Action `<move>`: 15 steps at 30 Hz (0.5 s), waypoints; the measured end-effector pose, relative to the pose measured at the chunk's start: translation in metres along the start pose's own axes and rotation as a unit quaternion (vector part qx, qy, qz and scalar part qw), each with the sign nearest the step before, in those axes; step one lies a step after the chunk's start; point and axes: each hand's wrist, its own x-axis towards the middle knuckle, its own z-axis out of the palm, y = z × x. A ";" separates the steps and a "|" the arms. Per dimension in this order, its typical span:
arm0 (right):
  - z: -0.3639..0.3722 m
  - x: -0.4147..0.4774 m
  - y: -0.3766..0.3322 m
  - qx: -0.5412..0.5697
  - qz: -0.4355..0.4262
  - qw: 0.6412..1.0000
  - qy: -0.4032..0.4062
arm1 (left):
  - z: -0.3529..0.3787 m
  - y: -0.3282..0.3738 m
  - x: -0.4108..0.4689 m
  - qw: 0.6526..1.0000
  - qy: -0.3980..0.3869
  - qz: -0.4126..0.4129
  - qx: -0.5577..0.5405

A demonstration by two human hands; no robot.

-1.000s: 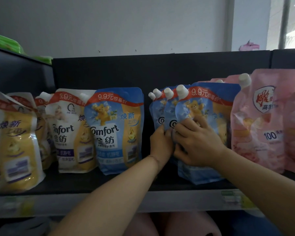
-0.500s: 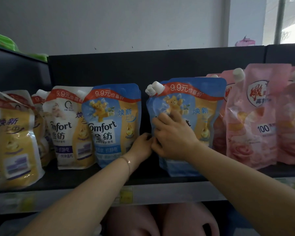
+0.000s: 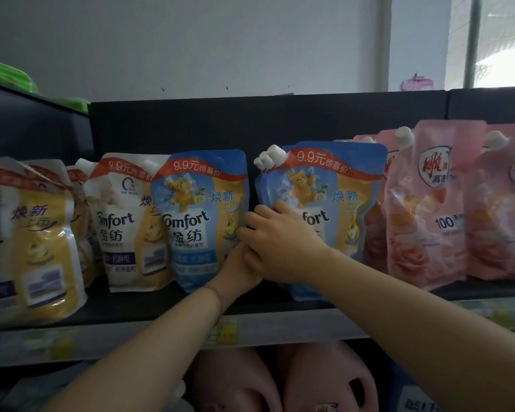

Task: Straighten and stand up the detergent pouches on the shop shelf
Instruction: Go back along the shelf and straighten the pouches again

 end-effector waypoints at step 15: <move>0.028 0.029 -0.068 0.056 0.203 0.945 -0.249 | -0.085 -0.052 -0.036 0.927 0.259 0.034 0.269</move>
